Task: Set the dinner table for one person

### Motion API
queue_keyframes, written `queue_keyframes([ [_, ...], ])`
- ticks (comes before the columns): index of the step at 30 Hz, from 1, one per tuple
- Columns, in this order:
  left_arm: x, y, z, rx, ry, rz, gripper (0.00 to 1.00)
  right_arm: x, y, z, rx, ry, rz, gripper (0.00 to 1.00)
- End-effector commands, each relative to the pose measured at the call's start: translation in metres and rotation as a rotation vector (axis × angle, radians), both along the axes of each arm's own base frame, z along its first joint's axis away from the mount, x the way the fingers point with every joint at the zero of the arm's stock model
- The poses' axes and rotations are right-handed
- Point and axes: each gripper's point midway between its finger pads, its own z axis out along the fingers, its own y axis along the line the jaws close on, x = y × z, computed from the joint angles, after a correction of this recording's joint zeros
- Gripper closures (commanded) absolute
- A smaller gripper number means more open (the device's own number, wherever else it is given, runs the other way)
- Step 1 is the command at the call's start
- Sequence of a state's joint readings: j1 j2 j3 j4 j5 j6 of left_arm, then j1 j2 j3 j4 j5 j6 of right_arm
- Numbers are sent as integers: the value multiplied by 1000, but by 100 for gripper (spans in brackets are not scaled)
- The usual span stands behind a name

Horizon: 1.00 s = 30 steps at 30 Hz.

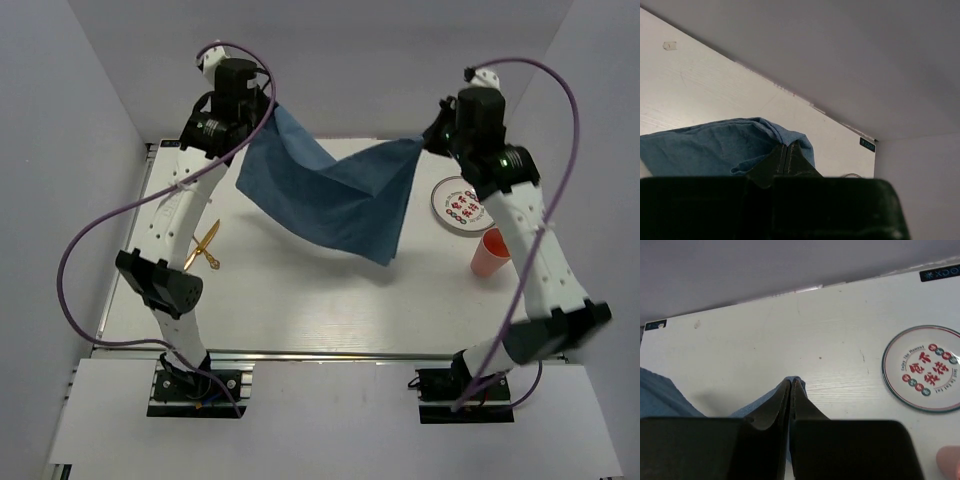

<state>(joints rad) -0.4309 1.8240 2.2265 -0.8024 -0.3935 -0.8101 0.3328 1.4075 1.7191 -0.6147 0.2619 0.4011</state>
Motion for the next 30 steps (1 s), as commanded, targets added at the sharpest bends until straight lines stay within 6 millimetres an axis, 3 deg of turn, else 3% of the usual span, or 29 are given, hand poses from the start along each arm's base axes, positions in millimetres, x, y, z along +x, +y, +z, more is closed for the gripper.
queue_keyframes([
  [1,28,12,19,-24,-85,-84,100,24,8,52,-7,-99,73,100],
  [2,33,17,21,-33,-99,-85,100,27,5,86,8,-169,75,100],
  [3,39,20,23,-42,-114,-92,100,46,9,77,-3,-147,96,100],
  [7,63,47,40,-83,-208,-117,100,68,15,99,10,-204,162,100],
  [10,72,56,48,-74,-253,-140,100,79,7,81,10,-170,176,100],
  [11,75,67,45,-73,-249,-120,100,81,5,60,1,-122,173,100],
  [13,71,73,42,-60,-239,-113,100,81,0,38,-19,-82,171,100],
  [14,72,74,12,-48,-178,-114,100,79,-6,13,-20,-39,160,100],
  [15,71,74,5,-43,-182,-115,100,76,-8,1,-19,-19,156,100],
  [16,56,76,12,-45,-206,-115,100,73,-9,-12,-12,2,154,100],
  [17,47,70,-50,-54,-89,-153,100,66,-9,-10,2,-20,151,100],
  [18,40,64,-60,-81,-99,-160,100,59,-9,-50,8,64,152,100],
  [19,22,66,-58,-96,-115,-159,100,47,-8,-52,38,62,152,100],
  [20,7,65,-116,-103,-5,-143,100,40,-7,-89,51,127,158,100],
  [21,-5,67,-134,-138,36,-124,100,31,-7,-105,67,153,153,100],
  [22,-17,68,-154,-149,77,-115,100,17,-5,-105,106,147,148,100],
  [23,-33,71,-158,-159,86,-107,99,6,0,-120,130,171,172,100],
  [24,-57,71,-201,-167,184,-95,79,0,0,-129,147,163,174,100],
  [25,-71,74,-216,-169,224,-79,71,-23,0,-157,170,212,174,83],
  [26,-89,82,-212,-164,209,-50,65,-35,2,-171,187,229,192,61],
  [27,-111,87,-243,-164,270,-34,48,-42,1,-180,194,225,191,44],
  [28,-123,90,-246,-163,265,-27,35,-60,-1,-198,199,253,184,20],
  [29,-134,93,-248,-160,263,-21,25,-65,-3,-204,197,252,184,12],
  [30,-147,98,-243,-147,224,-20,4,-72,-3,-207,193,250,187,11],
])
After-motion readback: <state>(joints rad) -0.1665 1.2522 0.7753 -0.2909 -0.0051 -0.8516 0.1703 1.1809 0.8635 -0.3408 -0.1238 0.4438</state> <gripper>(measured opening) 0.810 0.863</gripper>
